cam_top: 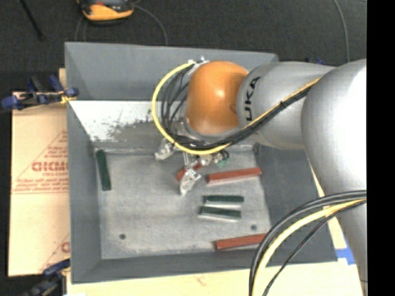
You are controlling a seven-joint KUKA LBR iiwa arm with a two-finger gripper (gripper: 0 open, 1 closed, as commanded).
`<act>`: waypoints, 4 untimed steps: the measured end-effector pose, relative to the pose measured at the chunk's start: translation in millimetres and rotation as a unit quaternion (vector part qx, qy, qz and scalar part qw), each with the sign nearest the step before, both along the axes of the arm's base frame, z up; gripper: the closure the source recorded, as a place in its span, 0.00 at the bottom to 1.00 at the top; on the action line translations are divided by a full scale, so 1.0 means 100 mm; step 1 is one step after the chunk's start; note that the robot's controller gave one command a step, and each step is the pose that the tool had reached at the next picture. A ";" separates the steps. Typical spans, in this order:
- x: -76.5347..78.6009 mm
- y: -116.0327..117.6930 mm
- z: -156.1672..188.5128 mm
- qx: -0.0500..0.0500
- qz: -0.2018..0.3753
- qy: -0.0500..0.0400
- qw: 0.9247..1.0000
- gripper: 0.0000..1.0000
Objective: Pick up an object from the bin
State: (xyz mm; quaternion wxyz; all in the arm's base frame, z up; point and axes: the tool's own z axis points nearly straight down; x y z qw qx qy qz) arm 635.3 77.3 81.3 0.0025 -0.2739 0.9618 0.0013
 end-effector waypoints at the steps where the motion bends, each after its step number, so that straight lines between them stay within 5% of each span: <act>1: 0.07 -0.48 0.01 -0.001 0.107 0.002 0.994 1.00; 2: 0.07 -0.48 0.01 -0.001 0.107 0.002 0.994 1.00; 3: -0.10 -0.48 0.03 -0.002 0.115 -0.017 0.993 1.00; 4: -0.17 -0.39 1.24 -0.002 0.110 -0.001 0.994 1.00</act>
Offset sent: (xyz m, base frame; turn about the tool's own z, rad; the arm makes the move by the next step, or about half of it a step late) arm 0.0000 0.0000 0.0000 0.0000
